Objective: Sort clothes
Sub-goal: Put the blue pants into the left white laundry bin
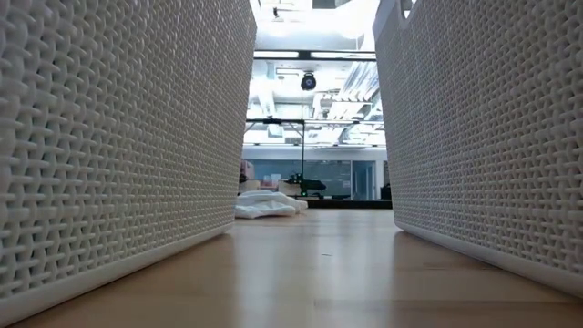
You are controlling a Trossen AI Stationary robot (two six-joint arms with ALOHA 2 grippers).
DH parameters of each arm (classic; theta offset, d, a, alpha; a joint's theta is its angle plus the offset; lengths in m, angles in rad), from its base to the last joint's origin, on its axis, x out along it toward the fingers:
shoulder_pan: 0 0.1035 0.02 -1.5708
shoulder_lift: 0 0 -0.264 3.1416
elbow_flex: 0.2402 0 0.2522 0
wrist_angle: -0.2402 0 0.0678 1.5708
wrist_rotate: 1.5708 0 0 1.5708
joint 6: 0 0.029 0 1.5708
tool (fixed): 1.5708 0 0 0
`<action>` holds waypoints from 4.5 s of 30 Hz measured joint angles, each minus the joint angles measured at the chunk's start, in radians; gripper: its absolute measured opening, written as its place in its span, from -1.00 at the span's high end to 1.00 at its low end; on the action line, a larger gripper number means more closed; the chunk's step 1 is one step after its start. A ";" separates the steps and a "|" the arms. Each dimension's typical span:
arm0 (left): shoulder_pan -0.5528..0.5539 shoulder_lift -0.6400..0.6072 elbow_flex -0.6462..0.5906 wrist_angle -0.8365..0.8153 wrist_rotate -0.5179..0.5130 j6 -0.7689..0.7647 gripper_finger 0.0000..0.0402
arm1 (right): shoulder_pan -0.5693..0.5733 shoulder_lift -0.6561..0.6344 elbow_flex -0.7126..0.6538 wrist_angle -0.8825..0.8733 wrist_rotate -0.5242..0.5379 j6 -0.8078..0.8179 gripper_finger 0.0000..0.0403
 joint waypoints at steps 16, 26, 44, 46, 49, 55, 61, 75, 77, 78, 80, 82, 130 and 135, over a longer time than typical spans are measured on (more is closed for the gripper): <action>0.033 -0.087 -0.864 0.714 0.230 -0.482 0.57 | 0.045 0.000 0.000 0.000 0.000 -0.019 -0.29; 0.114 -0.296 -0.785 0.839 0.297 -0.612 -0.05 | 0.043 0.000 0.000 0.000 0.002 -0.023 -0.29; 0.089 -0.378 -0.483 -0.378 0.172 -0.744 0.09 | -0.070 0.001 0.000 0.000 -0.107 0.101 -0.29; 0.072 -0.359 -0.436 -0.473 0.190 -0.797 0.17 | -0.094 0.006 0.000 0.013 -0.123 0.086 -0.29; 0.024 -0.361 -0.414 -0.420 0.090 -0.794 0.28 | -0.122 0.018 0.000 0.052 -0.132 0.068 -0.29; -0.054 -0.318 -0.490 -0.342 -0.117 -0.743 0.40 | -0.146 0.059 0.001 0.099 -0.169 0.021 -0.29; -0.047 -0.275 -0.616 -0.299 -0.220 -0.686 0.41 | -0.148 0.094 0.001 0.096 -0.229 -0.029 -0.29; 0.019 -0.196 -0.840 0.366 -0.405 -0.228 0.42 | -0.167 0.106 0.001 0.294 -0.185 -0.205 -0.29; 0.025 -0.191 -0.855 0.370 -0.464 -0.245 0.42 | -0.166 0.106 0.001 0.295 -0.190 -0.206 -0.29; 0.028 -0.190 -0.859 0.371 -0.486 -0.251 0.42 | -0.166 0.106 0.001 0.293 -0.190 -0.205 -0.29; 0.028 -0.181 -0.863 0.376 -0.530 -0.250 0.42 | -0.164 0.106 0.001 0.291 -0.189 -0.203 -0.29; 0.004 -0.179 -0.865 0.420 -0.572 -0.205 0.47 | -0.161 0.109 0.001 0.291 -0.189 -0.201 -0.29; -0.266 -0.125 -0.906 0.066 -1.053 -1.227 0.19 | -0.173 0.127 0.000 0.276 -0.182 -0.273 -0.29; -0.280 -0.125 -0.948 0.151 -1.275 -1.134 0.83 | -0.173 0.127 0.000 0.277 -0.190 -0.263 -0.29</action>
